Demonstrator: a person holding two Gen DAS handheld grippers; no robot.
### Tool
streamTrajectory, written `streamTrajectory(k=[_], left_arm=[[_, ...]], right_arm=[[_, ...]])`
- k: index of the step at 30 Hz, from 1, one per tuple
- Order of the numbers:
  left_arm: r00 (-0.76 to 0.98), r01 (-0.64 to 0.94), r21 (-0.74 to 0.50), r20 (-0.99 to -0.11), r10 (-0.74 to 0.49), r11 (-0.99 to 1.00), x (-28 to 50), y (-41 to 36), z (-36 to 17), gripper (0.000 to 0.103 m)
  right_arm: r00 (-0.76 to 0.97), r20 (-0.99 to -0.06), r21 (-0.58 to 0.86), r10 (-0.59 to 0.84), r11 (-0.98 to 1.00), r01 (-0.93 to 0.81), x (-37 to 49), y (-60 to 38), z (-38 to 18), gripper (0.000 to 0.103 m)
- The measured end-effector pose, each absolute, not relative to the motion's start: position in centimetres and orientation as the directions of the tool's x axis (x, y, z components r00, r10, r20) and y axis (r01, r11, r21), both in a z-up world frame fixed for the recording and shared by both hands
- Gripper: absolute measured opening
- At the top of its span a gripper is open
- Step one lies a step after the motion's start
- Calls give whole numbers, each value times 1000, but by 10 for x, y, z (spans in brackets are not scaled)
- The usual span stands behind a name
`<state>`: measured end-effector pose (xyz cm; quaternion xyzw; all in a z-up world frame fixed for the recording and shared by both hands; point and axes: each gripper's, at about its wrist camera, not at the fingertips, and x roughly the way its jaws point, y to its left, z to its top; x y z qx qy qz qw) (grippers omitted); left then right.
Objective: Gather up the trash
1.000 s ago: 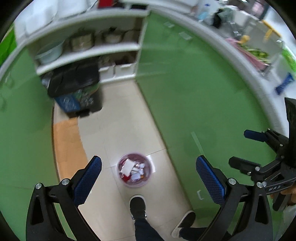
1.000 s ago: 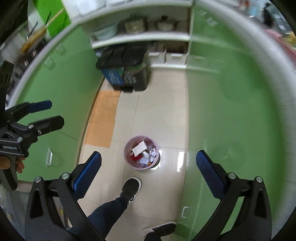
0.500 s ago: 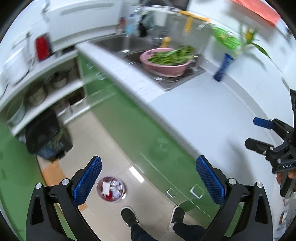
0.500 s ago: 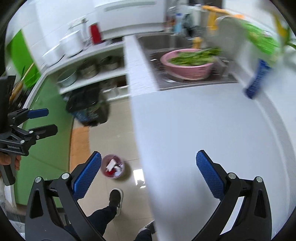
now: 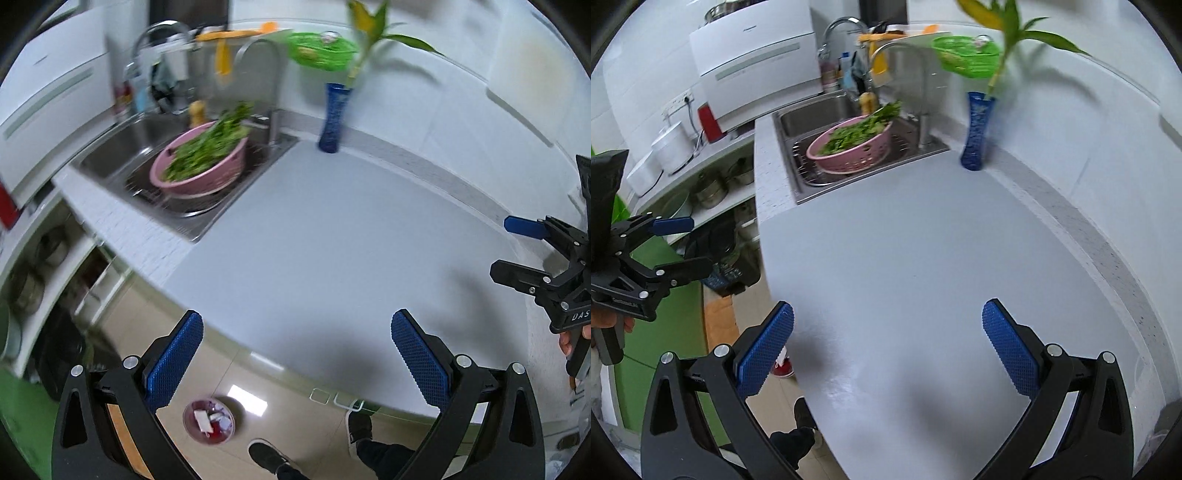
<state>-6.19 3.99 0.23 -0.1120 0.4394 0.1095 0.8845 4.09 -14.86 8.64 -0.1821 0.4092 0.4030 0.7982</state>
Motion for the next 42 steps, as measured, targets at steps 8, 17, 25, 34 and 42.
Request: streamTrajectory(k=[8,17,25,34,42], left_arm=[[600,-219,-62,-796,85,974,-30,18,4,98],[595,-213,-108,-803,41,971,-12,14,2,97],[604,-222,-78,-793,74,972,-12,9,4,98],[635,-237,-69,-766,101,969,-14,9,9,98],[625,-259,-58,-771,121,964,-13,10,7,98]], right_arm=[[392,-772,48,500,662,-748,59,-171,93,100],[398,-765,55,507,666,-744,66,-174,93,100],[385,-771,59,507,659,-750,68,-172,90,100],[374,-773,63,512,649,-758,70,-169,89,100],[373,-773,64,513,648,-759,70,-169,89,100]])
